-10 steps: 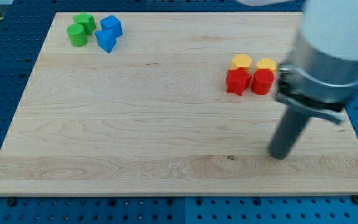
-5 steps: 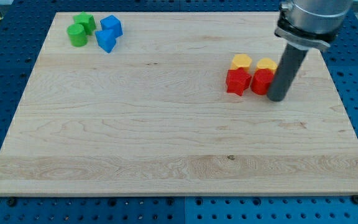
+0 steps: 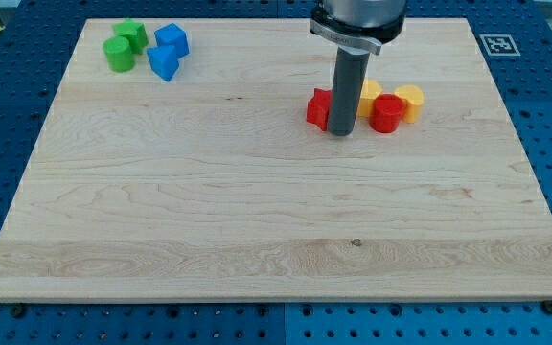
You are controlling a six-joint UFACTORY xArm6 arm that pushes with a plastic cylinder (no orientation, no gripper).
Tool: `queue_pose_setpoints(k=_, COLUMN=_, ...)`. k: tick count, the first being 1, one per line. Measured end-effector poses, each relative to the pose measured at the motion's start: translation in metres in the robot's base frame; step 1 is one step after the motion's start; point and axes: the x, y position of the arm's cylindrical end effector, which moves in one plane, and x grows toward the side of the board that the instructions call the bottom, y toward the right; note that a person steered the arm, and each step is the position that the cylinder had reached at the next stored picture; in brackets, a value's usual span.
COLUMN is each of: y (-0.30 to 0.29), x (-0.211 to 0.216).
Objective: Place the red star into the blue triangle
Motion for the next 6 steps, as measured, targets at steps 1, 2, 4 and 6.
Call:
queue_pose_setpoints(k=1, y=-0.001, x=-0.016)
queue_pose_setpoints(k=2, y=-0.001, x=-0.028)
queue_pose_setpoints(k=4, y=-0.047, x=-0.042)
queue_pose_setpoints(k=6, y=-0.056, x=-0.042)
